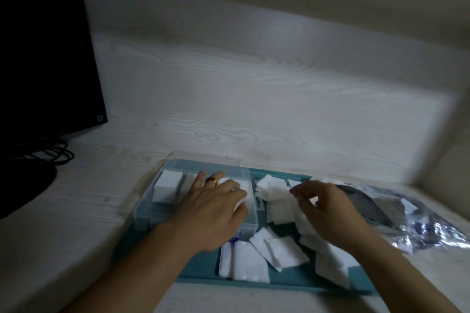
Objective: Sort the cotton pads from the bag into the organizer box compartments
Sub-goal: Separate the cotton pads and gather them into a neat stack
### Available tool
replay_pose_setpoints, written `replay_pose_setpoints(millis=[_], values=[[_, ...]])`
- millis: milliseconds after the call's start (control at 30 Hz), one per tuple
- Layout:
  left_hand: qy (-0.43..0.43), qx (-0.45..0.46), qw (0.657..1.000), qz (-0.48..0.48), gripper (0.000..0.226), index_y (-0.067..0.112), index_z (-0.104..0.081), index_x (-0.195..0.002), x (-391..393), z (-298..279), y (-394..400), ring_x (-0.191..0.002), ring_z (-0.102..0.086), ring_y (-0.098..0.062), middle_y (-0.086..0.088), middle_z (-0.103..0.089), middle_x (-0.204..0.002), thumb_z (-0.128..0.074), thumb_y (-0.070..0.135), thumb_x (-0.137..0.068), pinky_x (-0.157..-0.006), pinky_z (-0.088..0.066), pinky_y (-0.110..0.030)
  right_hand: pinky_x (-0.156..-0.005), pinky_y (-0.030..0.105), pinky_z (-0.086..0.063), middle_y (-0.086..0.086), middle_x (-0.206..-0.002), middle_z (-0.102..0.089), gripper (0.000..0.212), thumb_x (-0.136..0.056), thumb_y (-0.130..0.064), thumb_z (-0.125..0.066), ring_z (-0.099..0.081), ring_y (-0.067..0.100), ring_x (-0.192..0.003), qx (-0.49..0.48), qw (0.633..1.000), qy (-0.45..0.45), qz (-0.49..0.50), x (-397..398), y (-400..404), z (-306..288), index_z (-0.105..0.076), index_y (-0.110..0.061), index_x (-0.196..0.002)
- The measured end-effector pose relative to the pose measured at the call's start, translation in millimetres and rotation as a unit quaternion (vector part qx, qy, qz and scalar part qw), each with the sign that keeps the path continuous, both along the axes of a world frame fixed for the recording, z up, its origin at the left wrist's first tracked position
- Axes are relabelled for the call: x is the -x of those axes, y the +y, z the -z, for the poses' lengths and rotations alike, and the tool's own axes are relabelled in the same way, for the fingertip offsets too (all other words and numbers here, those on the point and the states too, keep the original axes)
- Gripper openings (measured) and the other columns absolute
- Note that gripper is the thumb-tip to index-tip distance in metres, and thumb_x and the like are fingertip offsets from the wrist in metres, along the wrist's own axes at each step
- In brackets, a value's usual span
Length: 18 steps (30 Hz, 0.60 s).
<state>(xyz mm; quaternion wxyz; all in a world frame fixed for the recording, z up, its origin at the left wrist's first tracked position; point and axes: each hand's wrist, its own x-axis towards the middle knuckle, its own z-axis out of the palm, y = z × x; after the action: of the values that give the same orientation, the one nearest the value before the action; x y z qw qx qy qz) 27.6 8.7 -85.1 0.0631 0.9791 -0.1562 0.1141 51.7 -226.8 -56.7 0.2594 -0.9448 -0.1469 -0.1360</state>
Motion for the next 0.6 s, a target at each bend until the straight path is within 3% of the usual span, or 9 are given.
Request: replay_pose_setpoints(millis=[67,133,233,300,433,500,600], values=[[0.015,0.013,1.000,0.002,0.048,0.035,-0.042,-0.142,0.1,-0.7,-1.4,-0.150,-0.012,-0.015,0.017,-0.036,-0.154,-0.018,0.047,-0.103,-0.122,0.001,-0.041,-0.088,0.016,-0.043,-0.005,-0.122,-0.060,0.028,-0.097,-0.023,-0.054,-0.056,0.008,-0.103,0.058,0.998,0.033,-0.010,8.5,-1.3,5.9,-0.062,-0.028,-0.124],[0.015,0.005,1.000,0.001,0.057,0.036,-0.042,-0.142,0.8,-2.9,-1.7,-0.149,-0.013,-0.013,0.018,-0.037,-0.152,-0.010,0.050,-0.097,-0.122,0.001,-0.039,-0.100,0.026,-0.041,-0.005,-0.130,-0.054,0.035,-0.097,-0.029,-0.053,-0.047,0.014,-0.118,0.121,0.992,0.039,-0.023,12.7,0.3,9.2,-0.055,-0.031,-0.131],[-0.012,-0.002,1.000,0.011,0.071,0.037,-0.039,-0.146,0.9,-1.3,-1.6,-0.149,-0.015,-0.013,0.018,-0.033,-0.155,-0.001,0.054,-0.089,-0.120,0.001,-0.037,-0.106,0.029,-0.033,-0.008,-0.138,-0.046,0.045,-0.095,-0.035,-0.055,-0.034,0.015,-0.126,0.172,0.984,0.021,-0.032,17.7,1.0,8.2,-0.045,-0.035,-0.139],[-0.059,0.009,0.998,0.027,0.074,0.034,-0.048,-0.141,-0.4,1.0,0.3,-0.146,-0.026,-0.016,0.015,-0.041,-0.151,-0.001,0.054,-0.087,-0.119,-0.002,-0.036,-0.106,0.030,-0.029,-0.009,-0.141,-0.042,0.053,-0.094,-0.036,-0.056,-0.029,0.015,-0.127,0.195,0.980,0.013,-0.038,17.8,0.3,9.0,-0.038,-0.037,-0.144],[-0.168,0.030,0.984,0.057,0.048,0.026,-0.070,-0.110,-3.8,1.2,-2.6,-0.115,-0.057,-0.013,0.011,-0.066,-0.113,-0.026,0.037,-0.093,-0.115,-0.017,-0.034,-0.114,0.034,-0.021,-0.010,-0.149,-0.029,0.068,-0.092,-0.036,-0.057,-0.020,0.015,-0.135,0.197,0.979,-0.011,-0.056,14.3,-1.4,16.1,-0.022,-0.041,-0.150],[-0.199,0.048,0.976,0.067,0.041,0.024,-0.071,-0.100,-1.1,-3.1,-10.0,-0.102,-0.060,-0.011,0.011,-0.067,-0.101,-0.032,0.032,-0.092,-0.112,-0.023,-0.034,-0.119,0.037,-0.017,-0.010,-0.154,-0.023,0.066,-0.092,-0.036,-0.056,-0.015,0.016,-0.141,0.196,0.978,-0.011,-0.068,12.2,-0.9,20.9,-0.023,-0.042,-0.149],[-0.204,0.050,0.973,0.094,0.039,0.023,-0.072,-0.096,8.1,-5.2,-23.7,-0.096,-0.060,-0.012,0.009,-0.067,-0.097,-0.034,0.030,-0.091,-0.109,-0.028,-0.035,-0.117,0.034,-0.022,-0.010,-0.153,-0.030,0.051,-0.095,-0.035,-0.052,-0.025,0.016,-0.138,0.211,0.975,-0.016,-0.075,7.7,0.0,26.4,-0.039,-0.037,-0.144]])
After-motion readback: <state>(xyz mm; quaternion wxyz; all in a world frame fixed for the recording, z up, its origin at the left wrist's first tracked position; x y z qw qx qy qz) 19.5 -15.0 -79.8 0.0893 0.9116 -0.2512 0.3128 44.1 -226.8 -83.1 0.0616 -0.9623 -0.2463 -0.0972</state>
